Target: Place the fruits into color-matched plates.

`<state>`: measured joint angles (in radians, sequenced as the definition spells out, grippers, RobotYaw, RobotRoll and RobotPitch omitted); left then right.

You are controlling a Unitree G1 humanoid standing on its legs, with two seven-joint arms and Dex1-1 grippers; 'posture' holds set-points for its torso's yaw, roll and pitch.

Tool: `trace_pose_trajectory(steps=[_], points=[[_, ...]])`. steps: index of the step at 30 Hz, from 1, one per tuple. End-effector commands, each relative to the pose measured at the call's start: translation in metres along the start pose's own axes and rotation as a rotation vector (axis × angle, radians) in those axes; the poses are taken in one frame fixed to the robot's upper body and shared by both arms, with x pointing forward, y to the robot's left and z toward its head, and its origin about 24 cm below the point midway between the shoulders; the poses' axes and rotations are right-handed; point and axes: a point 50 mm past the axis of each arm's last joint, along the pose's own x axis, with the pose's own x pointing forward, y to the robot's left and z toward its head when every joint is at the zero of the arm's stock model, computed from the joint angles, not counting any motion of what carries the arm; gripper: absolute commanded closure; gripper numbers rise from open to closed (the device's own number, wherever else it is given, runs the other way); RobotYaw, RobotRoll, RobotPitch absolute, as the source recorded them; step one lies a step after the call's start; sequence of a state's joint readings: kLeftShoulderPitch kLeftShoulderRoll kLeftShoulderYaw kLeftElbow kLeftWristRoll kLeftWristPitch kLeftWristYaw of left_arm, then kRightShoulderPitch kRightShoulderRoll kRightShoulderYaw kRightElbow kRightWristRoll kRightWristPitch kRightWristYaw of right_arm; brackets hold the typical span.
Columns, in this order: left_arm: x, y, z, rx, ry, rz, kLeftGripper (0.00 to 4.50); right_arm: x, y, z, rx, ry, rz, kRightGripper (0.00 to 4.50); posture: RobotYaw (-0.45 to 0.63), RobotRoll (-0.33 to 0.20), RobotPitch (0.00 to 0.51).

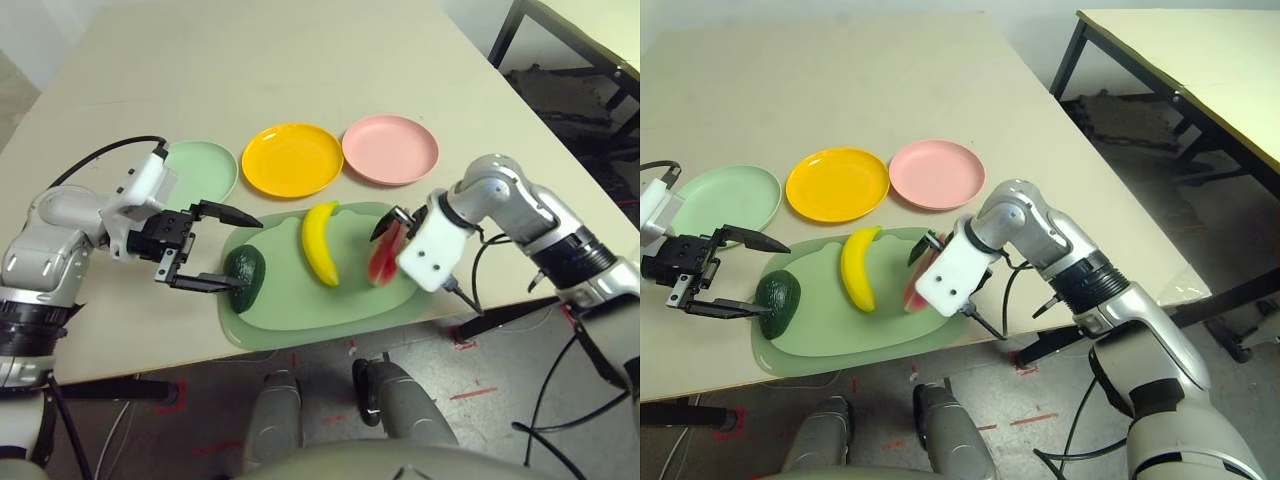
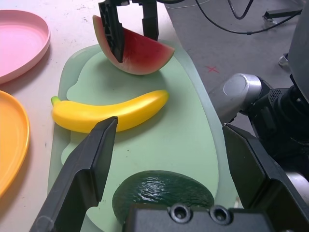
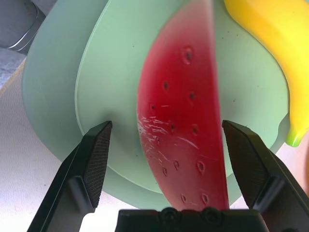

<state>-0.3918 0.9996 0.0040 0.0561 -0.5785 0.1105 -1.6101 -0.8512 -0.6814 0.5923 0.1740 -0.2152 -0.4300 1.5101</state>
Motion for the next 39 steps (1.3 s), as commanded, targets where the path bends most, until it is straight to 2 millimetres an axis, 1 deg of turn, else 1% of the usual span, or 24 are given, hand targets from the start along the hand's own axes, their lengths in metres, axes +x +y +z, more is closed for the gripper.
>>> trace_pose_trajectory(steps=[1, 7, 12, 22, 30, 32, 33, 38, 39], points=[[0.003, -0.002, -0.002, 0.0, 0.002, -0.011, 0.05, 0.006, 0.006, -0.001, 0.06, 0.001, 0.04, 0.0, -0.02, 0.0, 0.175], [0.006, -0.002, -0.003, 0.002, 0.001, -0.024, 0.05, 0.009, 0.0, -0.003, 0.105, 0.018, 0.024, 0.0, -0.02, 0.0, 0.174], [0.005, -0.001, -0.004, 0.003, 0.009, -0.015, 0.05, 0.009, -0.006, 0.0, 0.13, 0.01, 0.004, 0.0, -0.02, 0.0, 0.17], [0.005, 0.001, -0.002, 0.019, 0.008, 0.0, 0.05, 0.012, -0.012, -0.001, 0.197, 0.015, -0.022, 0.0, -0.01, 0.0, 0.167], [0.004, 0.001, 0.0, 0.028, 0.01, 0.006, 0.05, 0.015, -0.007, 0.003, 0.183, 0.018, 0.018, 0.0, -0.01, 0.0, 0.168], [0.004, 0.001, 0.0, 0.035, 0.009, 0.008, 0.0, 0.016, -0.006, 0.004, 0.187, 0.014, 0.024, 0.33, -0.01, 0.0, 0.168], [0.004, 0.002, 0.001, 0.038, 0.008, 0.009, 0.0, 0.016, -0.006, 0.004, 0.188, 0.014, 0.026, 0.57, -0.01, 0.0, 0.167], [0.003, 0.004, 0.002, 0.046, 0.01, 0.017, 0.0, 0.016, -0.004, 0.005, 0.208, 0.007, 0.047, 2.34, -0.01, 0.0, 0.166], [0.003, 0.004, 0.002, 0.045, 0.01, 0.017, 0.0, 0.016, -0.003, 0.006, 0.213, 0.004, 0.051, 2.44, -0.01, 0.0, 0.166]])
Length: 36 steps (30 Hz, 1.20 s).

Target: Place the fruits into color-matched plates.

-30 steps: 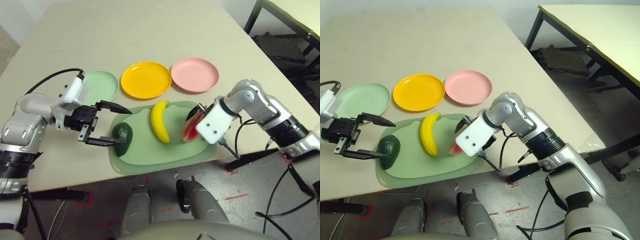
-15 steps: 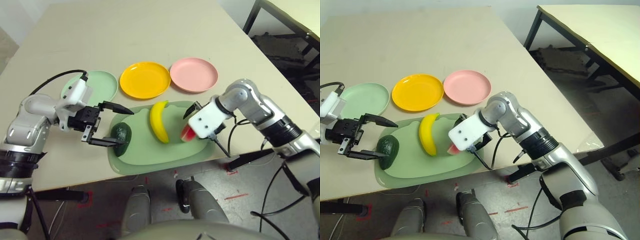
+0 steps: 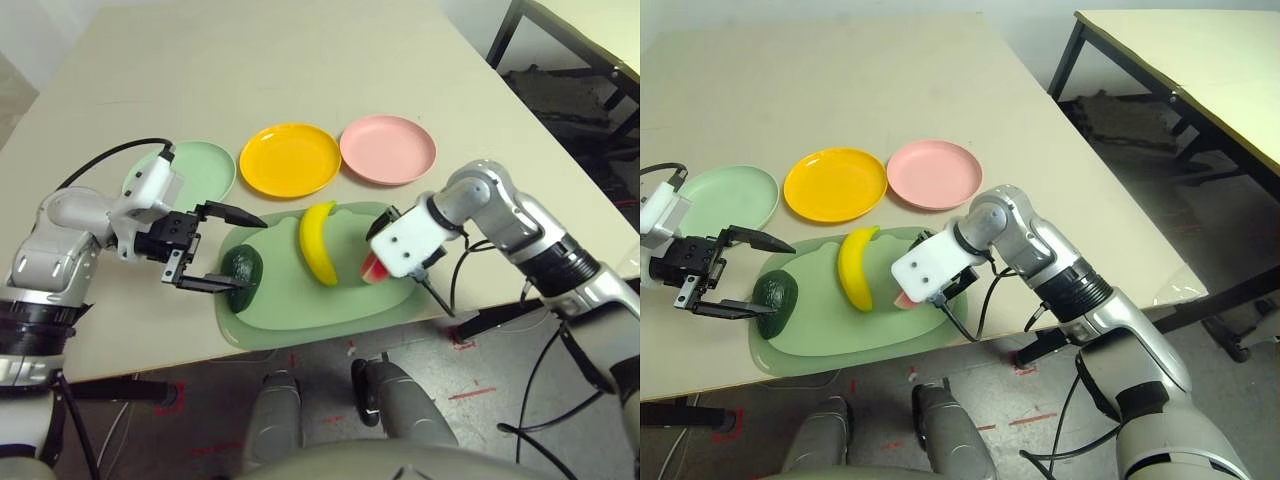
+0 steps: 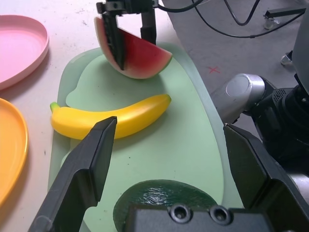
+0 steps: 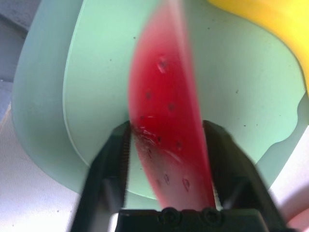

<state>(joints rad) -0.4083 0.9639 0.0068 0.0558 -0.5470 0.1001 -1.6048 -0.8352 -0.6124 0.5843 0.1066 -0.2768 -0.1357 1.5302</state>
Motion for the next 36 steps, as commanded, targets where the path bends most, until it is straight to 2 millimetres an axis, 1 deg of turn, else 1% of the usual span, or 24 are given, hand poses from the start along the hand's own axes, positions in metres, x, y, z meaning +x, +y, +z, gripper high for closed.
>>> trace_pose_trajectory(steps=[1, 6, 8, 12, 16, 18, 20, 23, 24, 27, 32, 36], points=[[-0.003, 0.001, 0.002, 0.017, 0.015, 0.01, 0.0, 0.006, 0.008, 0.001, 0.015, -0.003, 0.051, 2.44, -0.01, 0.0, 0.165], [-0.001, 0.001, 0.001, 0.015, 0.011, 0.006, 0.0, 0.005, 0.01, 0.0, 0.022, 0.001, 0.06, 2.44, -0.01, 0.0, 0.166], [-0.001, 0.001, 0.0, 0.014, 0.011, 0.007, 0.0, 0.0, 0.007, 0.0, 0.024, 0.003, 0.057, 2.44, -0.02, 0.0, 0.164], [-0.002, 0.002, 0.0, 0.015, 0.013, 0.017, 0.0, -0.021, -0.012, -0.001, 0.01, 0.031, -0.001, 2.44, -0.02, 0.0, 0.163], [-0.006, 0.006, 0.0, 0.023, 0.015, 0.063, 0.0, -0.043, -0.036, -0.001, 0.003, 0.046, -0.095, 2.44, -0.01, 0.0, 0.16], [-0.007, 0.009, 0.001, 0.023, 0.008, 0.095, 0.0, -0.049, -0.046, -0.005, 0.017, 0.058, -0.138, 2.44, -0.01, 0.0, 0.159], [-0.007, 0.014, 0.001, 0.014, 0.0, 0.15, 0.0, -0.053, -0.057, -0.016, 0.053, 0.091, -0.195, 2.44, -0.01, 0.0, 0.158], [-0.006, 0.021, -0.002, 0.007, 0.025, 0.234, 0.0, -0.059, -0.074, -0.047, 0.142, 0.202, -0.32, 2.44, -0.01, 0.0, 0.158], [-0.006, 0.022, -0.003, 0.009, 0.033, 0.243, 0.0, -0.06, -0.076, -0.055, 0.167, 0.233, -0.35, 2.44, 0.0, 0.0, 0.159], [-0.006, 0.022, -0.003, 0.009, 0.037, 0.247, 0.0, -0.059, -0.078, -0.071, 0.202, 0.304, -0.412, 2.44, 0.0, 0.0, 0.161], [-0.008, 0.019, -0.003, 0.009, 0.041, 0.247, 0.0, -0.052, -0.075, -0.086, 0.252, 0.369, -0.474, 2.44, 0.01, 0.0, 0.169], [-0.008, 0.017, -0.004, 0.011, 0.052, 0.245, 0.0, -0.046, -0.072, -0.09, 0.243, 0.399, -0.479, 2.44, 0.02, 0.0, 0.17]])
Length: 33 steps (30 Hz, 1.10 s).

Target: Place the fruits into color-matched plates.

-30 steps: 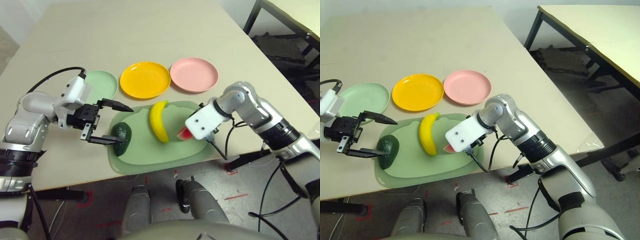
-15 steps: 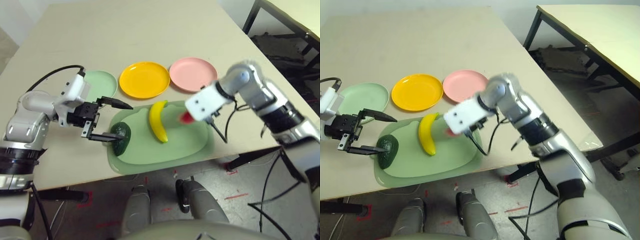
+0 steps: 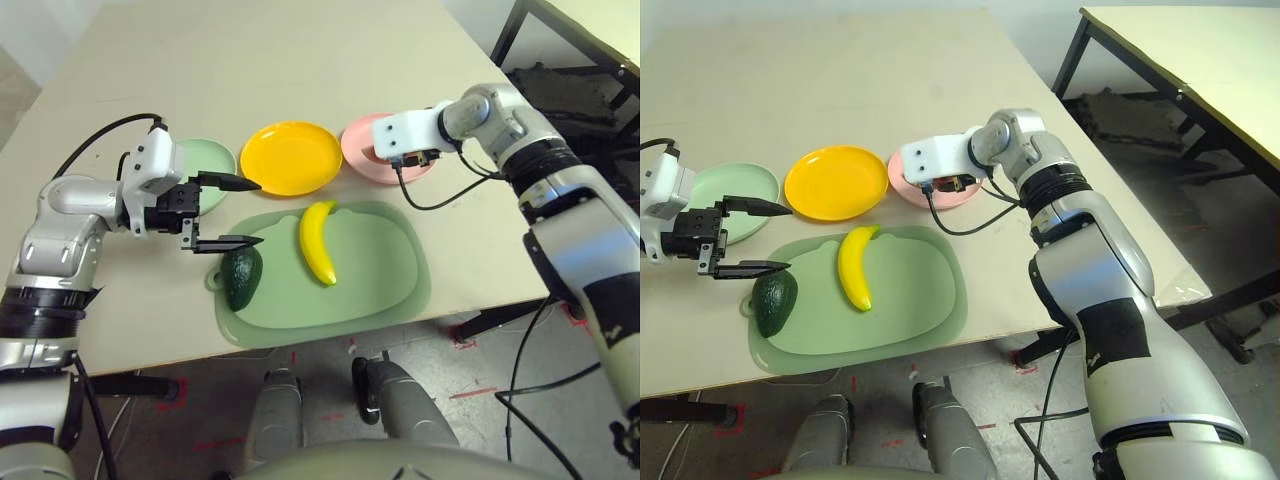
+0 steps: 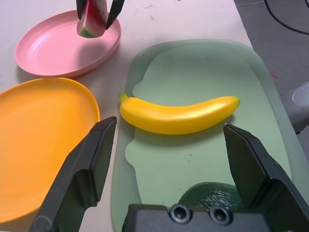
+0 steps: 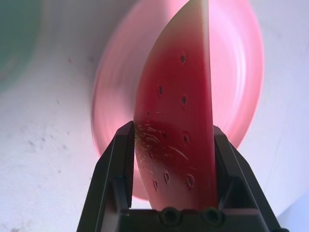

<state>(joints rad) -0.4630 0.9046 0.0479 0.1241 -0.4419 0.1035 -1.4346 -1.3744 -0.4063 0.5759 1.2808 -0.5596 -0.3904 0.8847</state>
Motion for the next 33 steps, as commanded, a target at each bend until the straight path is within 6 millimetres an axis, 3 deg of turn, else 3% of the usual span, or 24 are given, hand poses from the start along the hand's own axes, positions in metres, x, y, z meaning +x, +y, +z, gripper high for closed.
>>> trace_pose_trajectory(steps=[1, 7, 15, 21, 25, 28, 33], points=[[-0.003, -0.003, -0.001, 0.008, 0.028, -0.002, 0.0, 0.002, -0.001, 0.003, -0.043, 0.015, -0.015, 2.09, 0.02, 0.0, 0.171], [-0.004, -0.003, -0.002, 0.013, 0.04, 0.0, 0.0, 0.001, -0.008, 0.011, -0.048, -0.026, -0.048, 0.04, 0.02, 0.0, 0.167], [-0.003, 0.001, -0.002, 0.038, 0.057, -0.012, 0.0, -0.022, -0.028, 0.016, -0.094, -0.057, -0.087, 0.04, 0.02, 0.0, 0.168], [-0.012, 0.009, 0.002, 0.125, 0.13, -0.077, 0.0, -0.056, -0.032, 0.019, 0.11, -0.354, 0.066, 0.04, 0.05, 0.0, 0.186], [-0.016, 0.02, 0.009, 0.174, 0.148, -0.105, 0.0, -0.072, -0.004, 0.012, 0.347, -0.54, 0.203, 0.04, 0.06, 0.0, 0.199], [-0.012, 0.028, 0.015, 0.217, 0.157, -0.135, 0.0, -0.077, 0.038, 0.009, 0.633, -0.665, 0.242, 0.04, 0.05, 0.0, 0.205], [-0.001, 0.038, 0.024, 0.285, 0.19, -0.206, 0.0, -0.073, 0.092, 0.015, 0.866, -0.761, 0.178, 0.04, 0.03, 0.0, 0.204]])
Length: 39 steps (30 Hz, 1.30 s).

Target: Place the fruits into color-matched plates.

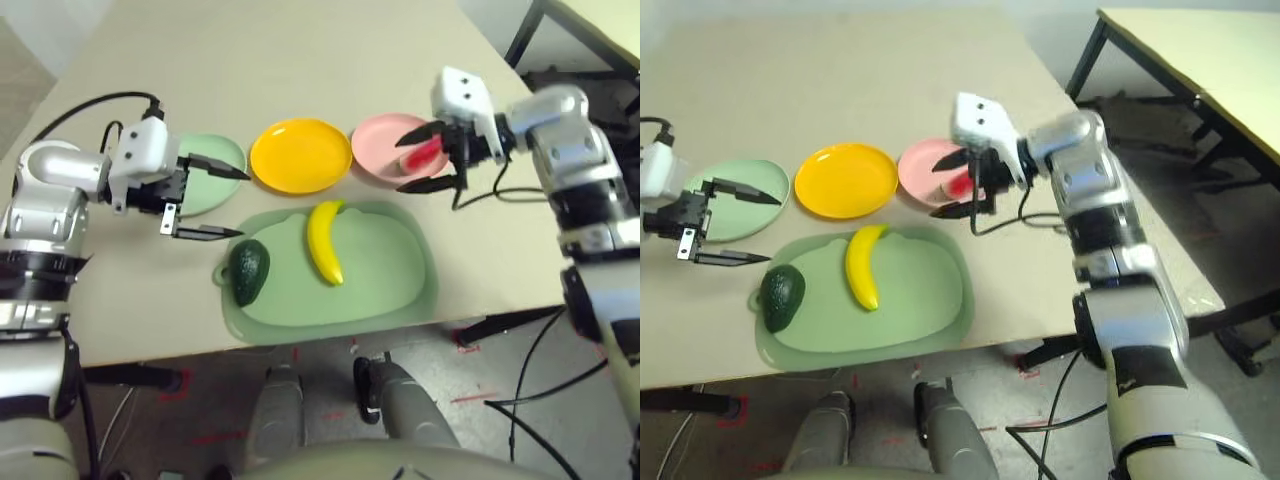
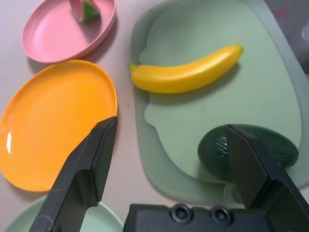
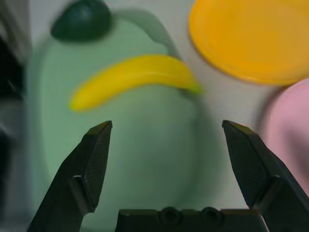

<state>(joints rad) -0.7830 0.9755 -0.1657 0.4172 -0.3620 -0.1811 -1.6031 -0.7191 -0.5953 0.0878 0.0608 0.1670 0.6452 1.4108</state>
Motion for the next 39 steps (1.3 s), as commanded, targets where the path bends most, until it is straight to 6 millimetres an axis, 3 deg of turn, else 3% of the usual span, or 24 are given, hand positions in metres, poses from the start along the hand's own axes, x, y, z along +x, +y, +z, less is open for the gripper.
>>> trace_pose_trajectory(steps=[1, 4, 6, 9, 12, 16, 21, 27, 33, 39], points=[[0.006, 0.004, 0.0, 0.053, 0.05, -0.076, 0.0, 0.001, 0.021, -0.009, 0.045, -0.122, -0.075, 0.04, 0.02, 0.0, 0.203], [0.012, 0.012, 0.001, 0.096, 0.083, -0.124, 0.0, 0.013, 0.039, -0.032, 0.087, -0.213, -0.127, 0.04, -0.01, 0.0, 0.2], [0.015, 0.015, 0.003, 0.099, 0.074, -0.14, 0.0, 0.018, 0.047, -0.041, 0.058, -0.181, -0.139, 0.04, -0.03, 0.0, 0.199], [0.014, 0.014, 0.004, 0.062, 0.044, -0.145, 0.0, 0.019, 0.051, -0.041, -0.018, -0.108, -0.134, 0.04, -0.06, 0.0, 0.198], [0.007, 0.009, -0.001, -0.004, 0.024, -0.128, 0.0, 0.012, 0.041, -0.035, -0.11, -0.036, -0.141, 0.04, -0.07, 0.0, 0.196], [-0.008, -0.008, -0.009, -0.128, -0.016, -0.101, 0.0, 0.005, 0.022, -0.023, -0.341, 0.107, -0.08, 0.04, -0.05, 0.0, 0.193], [-0.024, -0.035, -0.014, -0.259, -0.041, -0.082, 0.0, 0.016, 0.003, 0.008, -0.693, 0.24, 0.098, 0.04, 0.0, 0.0, 0.19], [-0.033, -0.064, -0.02, -0.338, -0.028, -0.033, 0.0, 0.052, -0.005, 0.038, -1.071, 0.326, 0.352, 0.04, 0.06, 0.0, 0.19], [-0.034, -0.081, -0.019, -0.377, -0.019, -0.009, 0.0, 0.094, -0.001, 0.061, -1.267, 0.321, 0.486, 0.04, 0.11, 0.0, 0.203], [-0.032, -0.085, -0.017, -0.383, -0.016, -0.002, 0.0, 0.121, 0.003, 0.07, -1.322, 0.313, 0.523, 0.04, 0.12, 0.0, 0.21]])
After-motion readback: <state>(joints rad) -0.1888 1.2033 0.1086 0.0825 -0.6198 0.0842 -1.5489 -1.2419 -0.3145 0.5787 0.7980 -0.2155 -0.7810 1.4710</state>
